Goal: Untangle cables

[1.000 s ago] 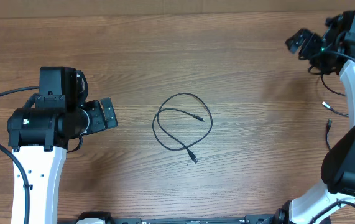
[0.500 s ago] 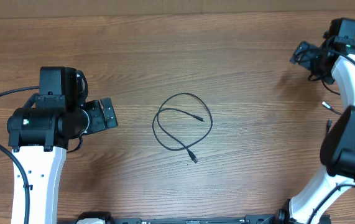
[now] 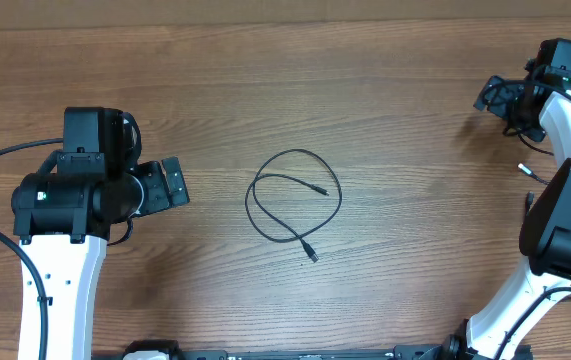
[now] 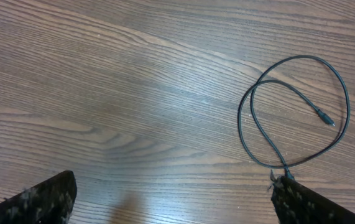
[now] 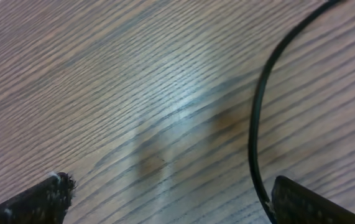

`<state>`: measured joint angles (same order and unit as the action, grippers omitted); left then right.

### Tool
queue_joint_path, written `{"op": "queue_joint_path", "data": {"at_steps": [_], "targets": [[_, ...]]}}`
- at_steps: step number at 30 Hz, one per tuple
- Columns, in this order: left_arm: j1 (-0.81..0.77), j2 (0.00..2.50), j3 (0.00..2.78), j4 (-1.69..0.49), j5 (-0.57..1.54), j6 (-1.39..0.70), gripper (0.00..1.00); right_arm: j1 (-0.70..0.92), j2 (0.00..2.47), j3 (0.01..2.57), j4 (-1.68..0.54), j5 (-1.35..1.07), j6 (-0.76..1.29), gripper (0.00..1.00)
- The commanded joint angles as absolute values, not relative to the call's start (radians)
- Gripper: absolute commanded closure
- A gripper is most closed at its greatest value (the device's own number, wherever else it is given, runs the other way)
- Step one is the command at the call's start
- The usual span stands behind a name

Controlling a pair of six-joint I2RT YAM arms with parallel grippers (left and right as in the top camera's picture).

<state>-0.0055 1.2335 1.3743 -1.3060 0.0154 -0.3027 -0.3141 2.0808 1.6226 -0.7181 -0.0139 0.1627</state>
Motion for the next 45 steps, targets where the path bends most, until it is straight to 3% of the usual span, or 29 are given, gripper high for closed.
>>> {"op": "queue_joint_path", "data": {"at_steps": [1, 9, 19, 30, 37, 45], "targets": [[-0.001, 1.236, 1.377, -1.304, 0.019, -0.284, 0.0, -0.316, 2.072, 1.631, -0.712, 0.023, 0.133, 0.0], [-0.001, 1.236, 1.377, -1.305, 0.019, -0.284, 0.0, -0.316, 2.077, 1.629, -0.75, 0.096, 0.133, 0.0], [-0.001, 1.236, 1.377, -1.304, 0.019, -0.284, 0.0, -0.326, 2.078, 1.583, -0.769, 0.12, 0.128, 0.3], [-0.001, 1.236, 1.377, -1.305, 0.019, -0.284, 0.0, -0.386, 2.079, 1.504, -0.773, 0.12, 0.128, 0.38], [-0.001, 1.236, 1.377, -1.305, 0.019, -0.284, 0.0, -0.4, 2.079, 1.453, -0.784, 0.12, 0.129, 0.64], [-0.001, 1.236, 1.377, -1.305, 0.019, -0.284, 0.0, -0.401, 2.079, 1.411, -0.802, 0.146, 0.129, 0.8]]}}
